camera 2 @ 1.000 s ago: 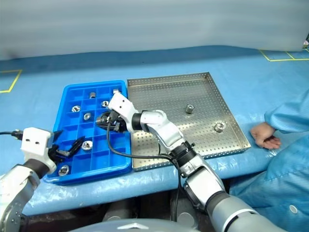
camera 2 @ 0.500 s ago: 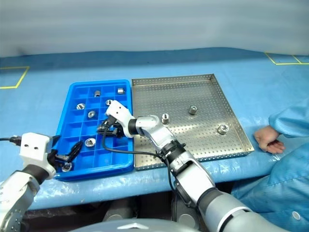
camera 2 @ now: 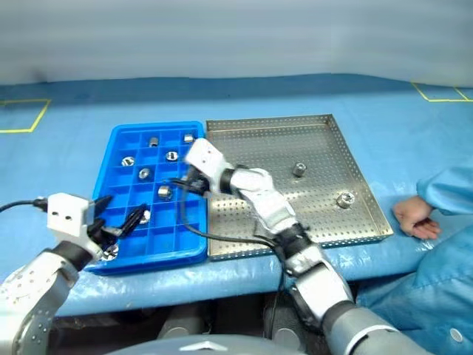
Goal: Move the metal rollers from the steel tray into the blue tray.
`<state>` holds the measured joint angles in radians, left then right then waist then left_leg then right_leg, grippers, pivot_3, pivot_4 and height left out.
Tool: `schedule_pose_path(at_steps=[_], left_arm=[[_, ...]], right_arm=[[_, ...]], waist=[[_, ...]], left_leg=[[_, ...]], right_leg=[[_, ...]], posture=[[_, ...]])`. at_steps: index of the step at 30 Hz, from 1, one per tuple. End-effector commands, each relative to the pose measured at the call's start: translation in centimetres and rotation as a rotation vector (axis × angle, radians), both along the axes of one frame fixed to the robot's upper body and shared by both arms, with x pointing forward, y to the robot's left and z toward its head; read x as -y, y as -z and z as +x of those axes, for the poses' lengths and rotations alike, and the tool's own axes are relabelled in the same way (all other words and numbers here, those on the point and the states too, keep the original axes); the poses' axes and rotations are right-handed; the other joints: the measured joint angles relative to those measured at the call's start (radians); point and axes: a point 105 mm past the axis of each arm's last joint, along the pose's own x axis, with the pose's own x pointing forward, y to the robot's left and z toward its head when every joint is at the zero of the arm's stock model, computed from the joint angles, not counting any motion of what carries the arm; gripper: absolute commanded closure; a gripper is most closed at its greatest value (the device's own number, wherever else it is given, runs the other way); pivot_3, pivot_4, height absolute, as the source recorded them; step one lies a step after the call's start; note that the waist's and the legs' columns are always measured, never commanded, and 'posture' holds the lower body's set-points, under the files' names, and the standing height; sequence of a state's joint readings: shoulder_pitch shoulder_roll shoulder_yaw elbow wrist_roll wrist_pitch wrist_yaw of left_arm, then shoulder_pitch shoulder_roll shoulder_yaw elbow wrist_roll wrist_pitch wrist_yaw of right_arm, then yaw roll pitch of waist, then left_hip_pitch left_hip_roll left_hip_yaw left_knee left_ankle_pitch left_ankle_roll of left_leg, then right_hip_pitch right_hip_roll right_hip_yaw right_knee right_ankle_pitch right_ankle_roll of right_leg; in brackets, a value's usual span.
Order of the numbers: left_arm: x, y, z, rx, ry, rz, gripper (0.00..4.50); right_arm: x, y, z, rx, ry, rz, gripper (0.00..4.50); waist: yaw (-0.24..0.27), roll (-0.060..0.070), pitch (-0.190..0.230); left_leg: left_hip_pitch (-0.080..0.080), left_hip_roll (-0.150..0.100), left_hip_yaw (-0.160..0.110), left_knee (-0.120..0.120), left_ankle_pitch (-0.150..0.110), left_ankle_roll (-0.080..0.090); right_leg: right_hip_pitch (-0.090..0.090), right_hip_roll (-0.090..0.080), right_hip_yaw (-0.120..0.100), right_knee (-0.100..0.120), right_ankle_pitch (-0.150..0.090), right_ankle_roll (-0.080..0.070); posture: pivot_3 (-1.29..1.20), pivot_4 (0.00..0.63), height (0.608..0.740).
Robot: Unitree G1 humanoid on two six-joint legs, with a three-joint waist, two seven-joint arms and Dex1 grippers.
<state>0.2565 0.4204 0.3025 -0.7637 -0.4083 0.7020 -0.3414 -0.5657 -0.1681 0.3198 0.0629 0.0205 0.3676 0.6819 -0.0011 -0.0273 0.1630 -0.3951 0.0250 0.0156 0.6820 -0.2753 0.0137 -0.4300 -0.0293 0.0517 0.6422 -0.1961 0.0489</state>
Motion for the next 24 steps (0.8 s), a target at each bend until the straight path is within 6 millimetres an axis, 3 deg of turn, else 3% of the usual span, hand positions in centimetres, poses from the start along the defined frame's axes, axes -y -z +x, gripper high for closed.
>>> schedule_pose_path(at_steps=[1,3,6,15,24], left_arm=[[0.8,0.0,0.8,0.015,0.053,0.001,0.46],[1.1,0.0,1.3,0.017,0.073,0.002,0.46],[1.4,0.0,2.1,0.019,0.088,0.022,0.46],[1.5,0.2,2.2,0.011,0.092,0.034,0.46],[1.2,0.3,1.6,0.010,0.065,0.042,0.46]], right_arm=[[2.8,-2.0,0.5,0.078,0.142,-0.014,1.57],[4.4,-1.3,1.0,0.062,0.219,-0.051,1.57],[5.1,-0.5,1.4,0.030,0.282,-0.044,1.57],[4.5,1.4,2.2,-0.069,0.333,0.008,1.57],[5.6,5.2,3.7,-0.170,0.417,-0.047,1.57]], waist=[[-0.021,0.000,0.000],[-0.037,0.001,0.000],[-0.054,0.001,0.000],[-0.074,0.000,0.000],[-0.067,0.000,0.000]], left_leg=[[0.000,0.001,0.001,0.000,0.000,0.000],[0.001,0.003,0.002,0.000,0.000,0.000],[0.002,0.004,0.001,-0.001,0.000,0.000],[0.000,0.002,0.002,-0.001,0.000,0.000],[0.001,0.003,0.002,0.000,0.000,0.000]], right_leg=[[0.000,0.001,0.000,0.000,0.000,0.000],[-0.001,0.004,0.002,0.002,0.000,0.000],[-0.001,0.007,0.002,0.003,0.000,-0.002],[-0.002,0.005,0.004,0.000,0.001,0.002],[-0.001,0.005,0.004,0.000,0.001,0.001]], posture=[[-0.03,0.150,0.740],[-0.05,0.150,0.740],[-0.06,0.150,0.740],[-0.05,0.150,0.740],[-0.02,0.150,0.740]])
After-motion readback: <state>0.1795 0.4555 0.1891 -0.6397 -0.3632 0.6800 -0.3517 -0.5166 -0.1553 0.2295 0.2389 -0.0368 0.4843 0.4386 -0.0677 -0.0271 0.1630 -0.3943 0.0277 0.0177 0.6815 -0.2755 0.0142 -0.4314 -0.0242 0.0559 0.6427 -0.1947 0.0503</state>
